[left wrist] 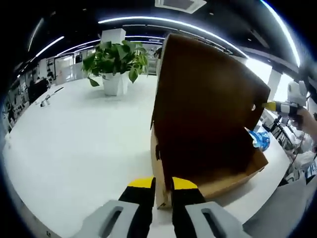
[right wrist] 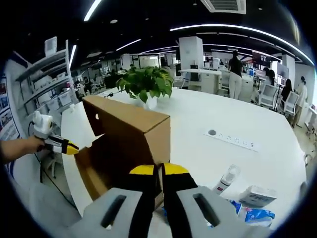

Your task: Operate the shoe box by opening the lid, removing the specified soft item, and placing it in the target area until the item is outside and the box remains undamaged.

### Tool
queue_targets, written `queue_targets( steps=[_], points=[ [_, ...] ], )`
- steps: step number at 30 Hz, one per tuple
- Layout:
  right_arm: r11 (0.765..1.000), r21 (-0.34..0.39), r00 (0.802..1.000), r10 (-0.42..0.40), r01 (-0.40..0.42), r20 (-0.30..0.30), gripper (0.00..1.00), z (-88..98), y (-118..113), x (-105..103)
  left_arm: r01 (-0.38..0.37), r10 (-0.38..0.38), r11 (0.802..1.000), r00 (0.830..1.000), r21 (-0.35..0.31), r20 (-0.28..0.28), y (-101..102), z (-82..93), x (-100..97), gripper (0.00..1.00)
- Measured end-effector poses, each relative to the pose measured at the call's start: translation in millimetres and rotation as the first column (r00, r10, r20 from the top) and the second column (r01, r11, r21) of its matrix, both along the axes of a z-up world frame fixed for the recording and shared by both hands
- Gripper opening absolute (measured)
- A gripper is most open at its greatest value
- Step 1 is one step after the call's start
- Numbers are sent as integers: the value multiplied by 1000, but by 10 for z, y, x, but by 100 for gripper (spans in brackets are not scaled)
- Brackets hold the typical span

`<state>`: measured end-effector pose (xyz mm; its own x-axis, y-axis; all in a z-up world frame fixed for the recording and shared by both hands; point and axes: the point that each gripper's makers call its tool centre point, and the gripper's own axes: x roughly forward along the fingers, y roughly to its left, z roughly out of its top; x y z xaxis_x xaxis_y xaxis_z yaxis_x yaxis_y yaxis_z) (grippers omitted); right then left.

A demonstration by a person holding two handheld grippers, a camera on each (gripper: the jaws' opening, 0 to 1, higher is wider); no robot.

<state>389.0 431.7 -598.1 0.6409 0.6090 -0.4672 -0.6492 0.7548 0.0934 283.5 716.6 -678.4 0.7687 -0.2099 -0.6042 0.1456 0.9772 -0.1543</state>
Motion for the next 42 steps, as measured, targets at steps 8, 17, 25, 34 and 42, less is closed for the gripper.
queue_targets(
  steps=[8, 17, 25, 34, 42],
  points=[
    [1000, 10, 1000, 11, -11, 5, 3, -45, -9, -124, 40, -48, 996, 994, 78, 96, 42, 398, 176, 18],
    [1000, -1, 999, 21, -21, 25, 4, -103, -8, -246, 55, -75, 992, 981, 113, 181, 29, 789, 307, 22],
    [1000, 4, 1000, 20, -20, 19, 5, -164, -9, -337, 109, -145, 979, 965, 172, 218, -28, 965, 382, 24],
    [1000, -5, 999, 28, -28, 15, 6, -250, -7, -454, 193, -232, 962, 949, 192, 211, -202, 960, 300, 25],
    [997, -25, 997, 73, -73, 1, 9, -356, 28, -590, 217, -254, 955, 951, 204, 176, -186, 832, 180, 27]
  ],
)
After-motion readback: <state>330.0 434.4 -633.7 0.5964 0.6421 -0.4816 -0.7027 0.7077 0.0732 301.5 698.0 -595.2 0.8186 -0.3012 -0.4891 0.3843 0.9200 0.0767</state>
